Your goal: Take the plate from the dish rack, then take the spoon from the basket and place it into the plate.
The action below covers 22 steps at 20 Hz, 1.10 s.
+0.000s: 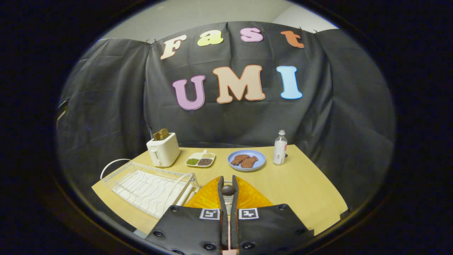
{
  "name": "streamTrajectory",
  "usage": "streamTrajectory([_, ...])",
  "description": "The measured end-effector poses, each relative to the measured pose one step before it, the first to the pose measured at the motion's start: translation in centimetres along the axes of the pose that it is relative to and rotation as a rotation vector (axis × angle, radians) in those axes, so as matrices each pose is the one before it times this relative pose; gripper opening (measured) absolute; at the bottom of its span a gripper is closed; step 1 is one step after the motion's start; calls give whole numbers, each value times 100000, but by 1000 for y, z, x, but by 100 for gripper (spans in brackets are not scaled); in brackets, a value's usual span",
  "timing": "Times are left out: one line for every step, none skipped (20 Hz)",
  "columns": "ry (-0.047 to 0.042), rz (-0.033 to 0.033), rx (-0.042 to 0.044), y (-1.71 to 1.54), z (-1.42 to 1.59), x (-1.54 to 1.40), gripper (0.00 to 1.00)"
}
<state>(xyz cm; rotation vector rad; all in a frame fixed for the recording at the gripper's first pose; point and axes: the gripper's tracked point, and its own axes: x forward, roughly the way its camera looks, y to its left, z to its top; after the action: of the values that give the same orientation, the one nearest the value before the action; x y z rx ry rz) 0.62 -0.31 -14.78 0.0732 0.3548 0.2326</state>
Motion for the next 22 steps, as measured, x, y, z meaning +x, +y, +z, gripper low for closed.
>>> streamTrajectory([41, 34, 323, 130, 152, -722, 5])
streamTrajectory([-117, 169, 668, 164, -10, -634, 5])
streamTrajectory([363, -340, 481, 34, -108, -594, 5])
streamTrajectory([551, -716, 265, -15, -301, -516, 5])
streamTrajectory([370, -762, 228, -47, -314, -464, 5])
streamTrajectory([682, -576, 266, 21, -390, -611, 5])
streamTrajectory([572, -229, 267, 75, -351, -510, 5])
streamTrajectory([337, -533, 271, 171, -386, -507, 5])
streamTrajectory([746, -404, 131, -6, -452, -470, 5])
streamTrajectory([548, -345, 361, 147, -555, -378, 5])
streamTrajectory([804, -366, 388, 95, -478, -264, 5])
streamTrajectory([1013, 58, 405, 115, -658, -196, 5])
streamTrajectory([1137, 82, 626, 99, -670, -95, 5])
streamTrajectory([980, 356, 538, 157, -718, -130, 5])
streamTrajectory([1442, 233, 546, 110, -653, -123, 5])
streamTrajectory([688, 313, 341, 71, -724, -191, 5])
streamTrajectory([759, -227, -29, -10, -652, -56, 5])
streamTrajectory([1005, -271, -461, -133, -825, -104, 5])
streamTrajectory([1128, -175, -323, -171, -733, -69, 5])
streamTrajectory([1107, 66, -91, -71, -704, 17, 5])
streamTrajectory([1004, 221, 36, -94, -618, 43, 5])
streamTrajectory([984, 27, -60, -122, -671, 107, 5])
